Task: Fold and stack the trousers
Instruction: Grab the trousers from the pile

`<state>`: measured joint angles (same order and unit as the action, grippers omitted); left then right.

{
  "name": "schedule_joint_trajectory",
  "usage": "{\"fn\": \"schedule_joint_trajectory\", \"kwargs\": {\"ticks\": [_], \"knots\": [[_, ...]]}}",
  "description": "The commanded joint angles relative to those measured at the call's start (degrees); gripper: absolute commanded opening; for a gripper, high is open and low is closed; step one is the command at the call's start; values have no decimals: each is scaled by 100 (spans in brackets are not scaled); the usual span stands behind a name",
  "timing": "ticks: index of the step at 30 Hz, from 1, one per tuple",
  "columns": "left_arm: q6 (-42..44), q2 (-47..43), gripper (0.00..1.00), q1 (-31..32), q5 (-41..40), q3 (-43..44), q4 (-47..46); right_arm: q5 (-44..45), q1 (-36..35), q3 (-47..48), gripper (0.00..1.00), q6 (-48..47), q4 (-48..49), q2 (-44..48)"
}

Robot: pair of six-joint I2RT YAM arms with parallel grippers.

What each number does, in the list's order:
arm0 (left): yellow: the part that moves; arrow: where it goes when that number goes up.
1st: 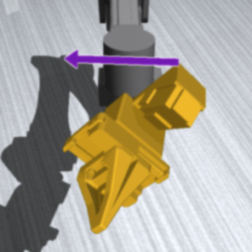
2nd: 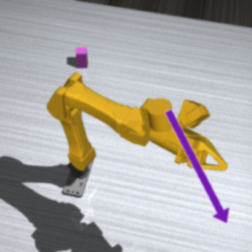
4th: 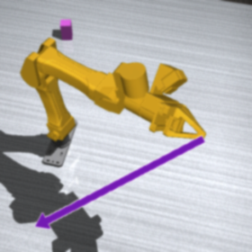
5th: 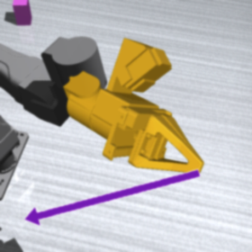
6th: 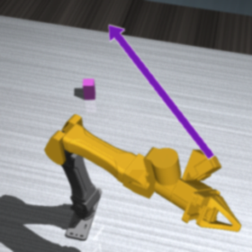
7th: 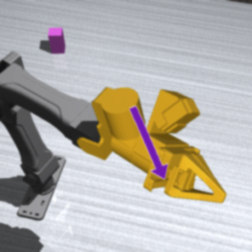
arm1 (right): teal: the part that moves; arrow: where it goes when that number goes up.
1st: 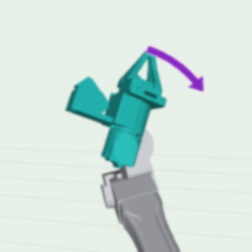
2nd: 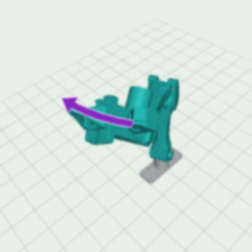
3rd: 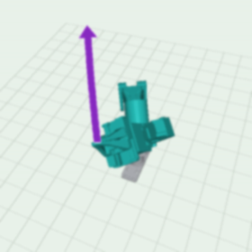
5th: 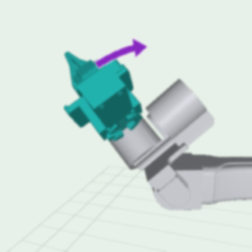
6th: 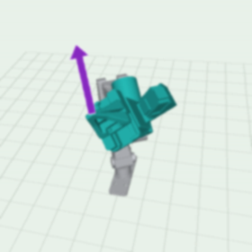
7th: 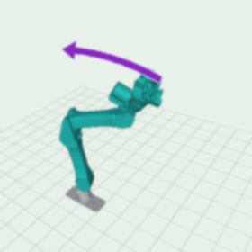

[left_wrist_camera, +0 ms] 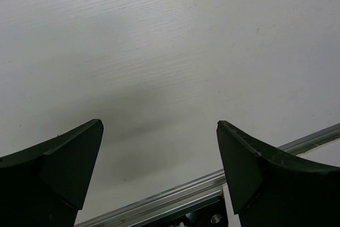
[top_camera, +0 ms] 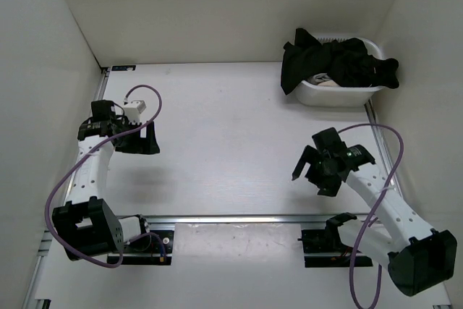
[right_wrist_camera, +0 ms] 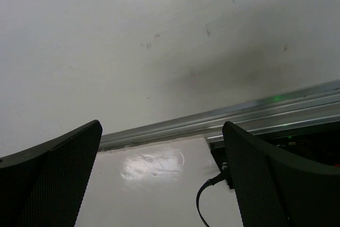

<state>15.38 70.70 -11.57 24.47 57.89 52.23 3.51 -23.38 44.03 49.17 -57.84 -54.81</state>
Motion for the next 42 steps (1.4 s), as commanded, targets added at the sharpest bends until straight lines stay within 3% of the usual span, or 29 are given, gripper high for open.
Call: {"fn": "schedule_joint_trajectory", "kwargs": {"ticks": [1, 6, 7, 8, 10, 11, 14, 19, 24, 27, 31, 32, 34, 35, 38, 42], "knots": [[-17, -188, 100, -38, 146, -14, -81, 887, -35, 1253, 99, -1082, 80, -485], [-17, -13, 100, -38, 146, -14, -81, 2223, 332, 4494, 99, -2603, 89, -2540], [-17, -12, 100, -38, 146, -14, -81, 2294, 490, 5083, 99, -2788, 159, -2892], [-17, -12, 100, -38, 146, -14, -81, 2225, 875, 6272, 99, -2999, 220, -3626], [-17, -12, 100, -38, 146, -14, -81, 2058, 1490, 7395, 99, -3123, 308, -4751], [-17, -12, 100, -38, 146, -14, -81, 1962, 1685, 8480, 99, -3124, 309, -5150], [-17, -65, 100, -38, 146, -14, -81, 1838, 2230, 9604, 99, -3176, 528, -6344], [-17, 127, 100, -38, 146, -14, -81, 1584, 2767, 8983, 99, -3124, 2265, -6911], [-17, 375, 100, -38, -20, 91, -81, 1074, 2830, 9790, 98, -3299, 2418, -7992], [-17, 507, 100, -38, -83, 91, -28, 1126, 2830, 9494, 74, -3300, 2628, -7915], [-17, 630, 100, -38, -83, 91, -28, 985, 2830, 9079, 69, -3300, 2621, -7852], [-17, 690, 100, -38, -83, 91, -28, 785, 2830, 9132, 49, -3300, 2507, -7852], [-17, 691, 100, -38, -83, 91, -28, 678, 2891, 9132, 25, -3220, 2419, -7905], [-17, 691, 100, -38, -83, 143, -28, 625, 2944, 9184, 2, -3125, 2314, -7905], [-17, 691, 100, -38, -83, 144, -28, 511, 2944, 9185, 0, -3071, 2260, -7643], [-17, 577, 100, -38, -30, 91, -28, 379, 2944, 9132, 0, -3071, 2313, -6582]]}}
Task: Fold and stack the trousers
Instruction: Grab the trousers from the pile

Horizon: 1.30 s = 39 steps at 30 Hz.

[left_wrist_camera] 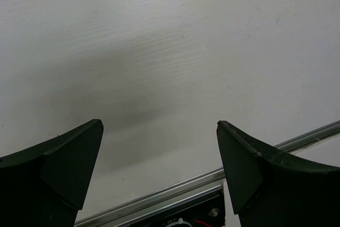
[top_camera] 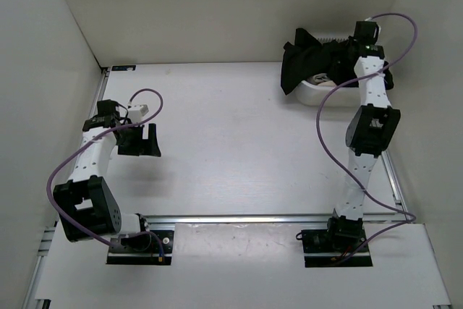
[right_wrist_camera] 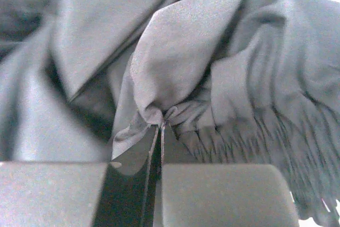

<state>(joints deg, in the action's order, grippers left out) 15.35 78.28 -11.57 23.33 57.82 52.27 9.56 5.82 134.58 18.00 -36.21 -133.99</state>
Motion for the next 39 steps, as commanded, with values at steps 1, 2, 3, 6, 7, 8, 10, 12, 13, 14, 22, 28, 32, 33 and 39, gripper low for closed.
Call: {"fn": "schedule_joint_trajectory", "kwargs": {"ticks": [1, 2, 3, 6, 7, 8, 10, 12, 13, 14, 22, 28, 32, 33, 39], "knots": [[-15, -182, 100, -38, 84, 98, -33, -305, 24, 7, 0, 46, 201, 1567], [-15, -234, 100, -38, 84, 98, -33, -306, -46, -54, 0, 46, 202, 1804], [-15, -234, 100, -38, 84, 150, -33, -384, -168, -107, 0, -6, 263, 2294], [-15, -365, 100, -38, 136, 150, -85, -385, -642, -301, 0, -217, 490, 3254], [-15, -366, 100, -38, 136, 150, -85, -385, -818, -379, 0, -287, 561, 3483], [-15, -366, 100, -38, 189, 150, -85, -385, -1272, -380, 0, -506, 658, 3877], [-15, -489, 100, -38, 250, 203, -85, -211, -2193, -380, 0, -796, 955, 4187], [-15, -550, 100, -38, 251, 203, -85, 1, -2952, -189, 0, -1358, 1281, 4443], [-15, -551, 100, -38, 251, 203, -85, 80, -3625, -91, 0, -1534, 1378, 4443], [-15, -551, 100, -38, 251, 203, -85, 81, -3919, -3, 0, -1667, 1458, 4443], [-68, -603, 100, -38, -152, 755, -85, -373, -4283, -309, 0, -292, 1346, 3961], [-68, -551, 100, -38, -277, 862, -85, -499, -4082, -845, 0, 510, 423, 3451], [-15, -358, 100, -38, -216, 1028, -85, -596, -3520, -1215, 89, 704, -586, 2767], [37, -218, 100, -38, -215, 1090, -85, -665, -3170, -937, 99, 766, -1390, 2538], [248, 144, 100, 452, -83, 1425, 213, -166, -3262, -2230, 99, 55, -1506, 2859]]}}
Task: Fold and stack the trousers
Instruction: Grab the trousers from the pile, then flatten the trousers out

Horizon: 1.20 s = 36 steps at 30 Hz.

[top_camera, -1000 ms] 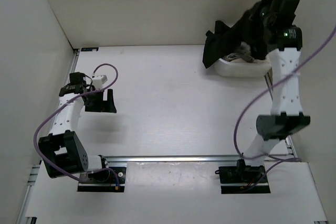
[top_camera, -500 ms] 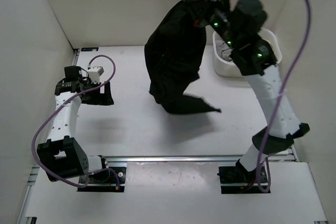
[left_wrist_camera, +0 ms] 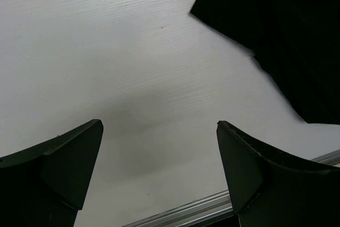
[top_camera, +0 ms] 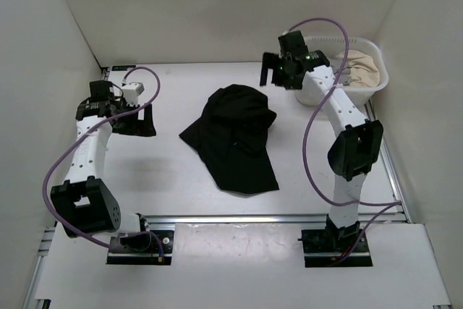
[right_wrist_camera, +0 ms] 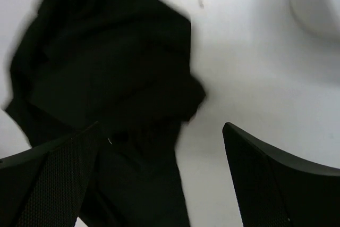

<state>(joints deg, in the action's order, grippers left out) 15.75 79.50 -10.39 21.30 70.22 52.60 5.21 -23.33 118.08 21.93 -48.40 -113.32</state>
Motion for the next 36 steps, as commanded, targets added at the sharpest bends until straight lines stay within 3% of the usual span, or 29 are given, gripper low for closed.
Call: {"fn": "schedule_joint_trajectory", "kwargs": {"ticks": [1, 3, 4, 7, 9, 11, 13, 18, 24, 25, 26, 27, 29, 30, 31, 32, 34, 35, 36], "knots": [[288, 21, 100, 501, 190, 116, 233, 165, -347, -1054, 99, -339, 108, 1237], [350, 74, 100, 905, 243, 19, 295, -72, -522, -2295, 94, -339, 400, 1592], [402, 152, 100, 1316, 321, -69, 295, -212, -593, -2646, 82, -339, 689, 1854], [403, 328, 100, 1942, 822, -183, 348, -363, -909, -3650, 61, -216, 1034, 2015], [403, 670, 100, 2181, 902, -184, 348, -460, -1015, -3897, 68, -102, 1254, 1963], [263, 1152, 100, 2506, 902, -27, 234, -530, -1015, -3898, 83, 29, 1324, 1717], [184, 1496, 100, 2708, 850, 184, 172, -582, -1068, -3776, 88, 91, 1395, 1410], [-27, 2655, 100, 3165, 542, 739, -66, -179, -1174, -3047, 93, 92, 1395, 594], [-212, 3167, 98, 3281, 340, 993, -312, -179, -1174, -2492, 93, 92, 1175, -207], [-212, 3220, 93, 3281, 340, 1046, -312, -179, -1174, -2431, 93, 92, 1123, -261], [-212, 3299, 76, 3281, 340, 1047, -312, -126, -1174, -2430, 91, 92, 1122, -261], [-212, 3300, 67, 3281, 340, 1047, -312, -126, -1174, -2430, 90, 92, 1070, -348], [-160, 3448, 48, 3281, 506, 1047, -312, -64, -1174, -2430, 79, 92, 982, -410], [-160, 3449, 22, 3281, 568, 1047, -312, -3, -1174, -2430, 75, 144, 982, -410], [-108, 3501, 14, 3281, 568, 977, -312, -3, -1174, -2526, 70, 232, 982, -315], [-107, 3502, 14, 3281, 568, 898, -312, -3, -1121, -2597, 50, 285, 982, -131], [-54, 3415, 14, 3228, 630, 671, -312, -3, -1069, -2859, 33, 416, 1060, 151], [-54, 3231, 14, 3132, 630, 591, -399, 67, -1068, -2948, 15, 417, 1061, 300], [-54, 3125, 14, 3061, 630, 538, -400, 172, -1068, -3036, 9, 513, 1061, 623]]}}
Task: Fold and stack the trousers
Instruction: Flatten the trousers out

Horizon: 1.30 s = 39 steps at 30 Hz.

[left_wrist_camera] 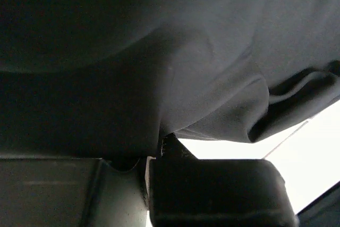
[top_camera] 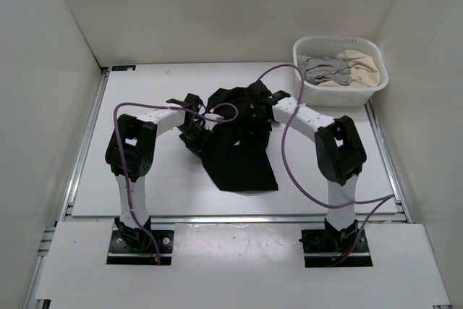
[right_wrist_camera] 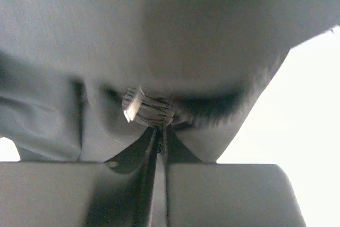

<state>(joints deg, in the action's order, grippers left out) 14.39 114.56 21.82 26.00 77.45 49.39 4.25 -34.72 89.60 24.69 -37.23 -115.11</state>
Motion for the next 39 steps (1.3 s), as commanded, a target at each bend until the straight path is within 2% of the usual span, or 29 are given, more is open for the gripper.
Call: {"fn": "schedule_joint_trajectory", "kwargs": {"ticks": [1, 2, 4, 7, 8, 11, 14, 19, 22, 23, 25, 26, 27, 28, 30, 32, 33, 34, 36, 37, 39], "knots": [[142, -495, 14, -257, -14, -186, -78, 269, 132, -258, 4, 325, -56, 980], [143, -627, 14, -484, -173, -186, -78, 269, 132, -329, 0, 326, -108, 1330], [195, -1084, 14, -757, -672, -47, -25, 269, 132, -469, 0, 378, -266, 1692], [283, -1690, 14, -1320, -1157, 541, 176, 269, 132, -522, 0, 379, -591, 2421], [370, -1813, 14, -1582, -1411, 978, 255, 269, 184, -523, 0, 440, -679, 2823], [616, -2174, 14, -1821, -2104, 1718, 317, 383, 185, -618, 0, 659, -891, 3649], [740, -2228, 14, -1884, -2380, 2668, 317, 323, 421, -821, 0, 906, -1180, 4240], [1065, -1719, 14, -1831, -2563, 3766, 317, 304, 528, -1671, 0, 1222, -1558, 4830], [1215, -894, 14, -1779, -2653, 4345, 186, 304, 589, -2103, 0, 1362, -1436, 5147], [1215, -361, 14, -1778, -2653, 4540, 185, 304, 589, -2183, 0, 1363, -1366, 5209], [1215, 186, 24, -1656, -2582, 5083, 185, 366, 641, -2315, 0, 1415, -1296, 5209], [1215, 703, 55, -1603, -2582, 5252, 185, 453, 642, -2316, 0, 1416, -1295, 5209], [1215, 934, 81, -1602, -2643, 5393, 185, 558, 642, -2316, 0, 1416, -1295, 5209], [1145, 1302, 100, -1463, -2931, 5586, 299, 855, 712, -2246, 0, 1477, -1295, 5209], [988, 1305, 100, -1401, -2838, 5588, 580, 910, 712, -2114, 0, 1478, -1356, 5209], [934, 649, 100, -1487, -2496, 4985, 686, 998, 712, -2000, 0, 1478, -1409, 5209], [864, 324, 100, -1566, -2146, 4198, 686, 1077, 712, -1999, 0, 1478, -1409, 5209], [863, -314, 100, -1567, -1960, 3773, 686, 1078, 712, -1999, 0, 1478, -1409, 5270], [1072, -933, 100, -1567, -1469, 2859, 686, 1078, 765, -2060, 0, 1478, -1409, 5271], [1179, -1206, 96, -1376, -1370, 1941, 686, 1078, 765, -2130, 0, 1478, -1409, 5271], [1346, -1761, 88, -1129, -1317, 1127, 686, 1078, 765, -2183, 0, 1530, -1296, 5271]]}}
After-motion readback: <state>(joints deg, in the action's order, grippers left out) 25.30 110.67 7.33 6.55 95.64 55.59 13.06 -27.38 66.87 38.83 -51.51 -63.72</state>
